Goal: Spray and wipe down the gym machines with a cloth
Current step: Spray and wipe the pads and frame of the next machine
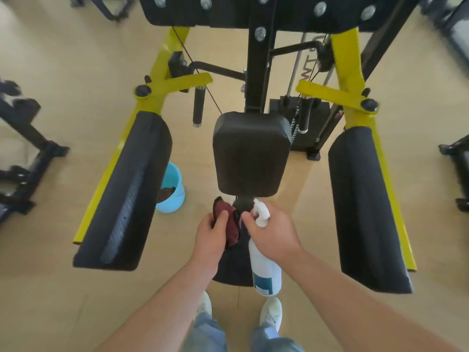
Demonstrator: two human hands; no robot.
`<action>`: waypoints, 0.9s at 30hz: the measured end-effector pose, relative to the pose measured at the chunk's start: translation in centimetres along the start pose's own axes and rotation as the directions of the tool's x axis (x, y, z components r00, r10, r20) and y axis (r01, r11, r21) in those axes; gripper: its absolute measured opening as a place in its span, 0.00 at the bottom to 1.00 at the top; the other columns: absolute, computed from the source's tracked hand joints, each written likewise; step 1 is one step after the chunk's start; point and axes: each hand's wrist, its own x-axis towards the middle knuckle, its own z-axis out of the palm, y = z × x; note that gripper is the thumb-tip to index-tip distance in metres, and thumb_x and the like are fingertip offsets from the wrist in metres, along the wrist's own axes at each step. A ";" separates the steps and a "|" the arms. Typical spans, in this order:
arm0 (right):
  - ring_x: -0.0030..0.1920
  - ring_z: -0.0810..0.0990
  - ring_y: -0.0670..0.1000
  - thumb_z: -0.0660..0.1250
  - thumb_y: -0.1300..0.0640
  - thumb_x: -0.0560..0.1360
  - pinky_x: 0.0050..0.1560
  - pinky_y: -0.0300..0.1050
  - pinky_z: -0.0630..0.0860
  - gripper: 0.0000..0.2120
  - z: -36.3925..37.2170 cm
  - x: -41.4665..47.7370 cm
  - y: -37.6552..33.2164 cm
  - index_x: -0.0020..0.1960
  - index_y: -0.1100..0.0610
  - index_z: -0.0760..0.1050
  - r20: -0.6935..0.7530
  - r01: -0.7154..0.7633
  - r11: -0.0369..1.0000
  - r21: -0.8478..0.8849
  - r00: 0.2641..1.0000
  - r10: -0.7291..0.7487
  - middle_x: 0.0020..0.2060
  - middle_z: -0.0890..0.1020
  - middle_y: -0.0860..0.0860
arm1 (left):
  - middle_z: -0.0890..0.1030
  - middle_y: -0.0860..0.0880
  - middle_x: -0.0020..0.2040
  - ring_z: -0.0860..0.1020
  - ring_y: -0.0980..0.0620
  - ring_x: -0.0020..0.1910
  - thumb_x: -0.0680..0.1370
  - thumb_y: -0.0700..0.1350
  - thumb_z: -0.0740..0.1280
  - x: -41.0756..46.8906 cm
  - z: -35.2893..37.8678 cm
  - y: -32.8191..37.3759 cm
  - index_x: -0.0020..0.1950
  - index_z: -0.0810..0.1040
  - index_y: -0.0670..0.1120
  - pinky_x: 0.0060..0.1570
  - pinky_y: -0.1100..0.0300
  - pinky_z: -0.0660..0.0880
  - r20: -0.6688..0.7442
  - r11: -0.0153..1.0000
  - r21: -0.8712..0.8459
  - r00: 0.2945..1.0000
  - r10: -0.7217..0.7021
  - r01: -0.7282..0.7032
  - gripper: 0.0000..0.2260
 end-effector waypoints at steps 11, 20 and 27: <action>0.41 0.82 0.53 0.65 0.45 0.81 0.41 0.45 0.82 0.11 -0.4 -2.0 -2.1 0.45 0.51 0.74 -0.106 -0.187 0.982 -0.007 0.977 0.185 0.39 0.80 0.50 | 0.78 0.54 0.54 0.78 0.54 0.51 0.84 0.57 0.62 -0.3 -2.7 2.4 0.59 0.70 0.58 0.60 0.54 0.78 0.007 0.995 0.025 0.995 0.097 -0.097 0.06; 0.41 0.82 0.53 0.65 0.43 0.80 0.44 0.49 0.85 0.11 -0.4 -3.0 -3.5 0.46 0.49 0.75 -0.205 -0.110 0.993 -0.041 0.974 0.100 0.39 0.81 0.48 | 0.77 0.56 0.50 0.78 0.54 0.49 0.84 0.57 0.61 -1.2 -3.5 2.6 0.60 0.68 0.58 0.56 0.55 0.79 0.035 0.987 0.050 0.988 0.152 -0.154 0.07; 0.38 0.81 0.50 0.66 0.42 0.79 0.35 0.41 0.77 0.15 0.5 -2.1 -6.4 0.43 0.52 0.75 -0.096 -0.038 0.997 -0.074 0.995 0.030 0.37 0.80 0.50 | 0.77 0.54 0.51 0.79 0.57 0.49 0.85 0.53 0.60 -1.8 -4.9 3.8 0.63 0.69 0.54 0.46 0.64 0.77 -0.004 0.969 0.039 0.970 0.243 -0.243 0.08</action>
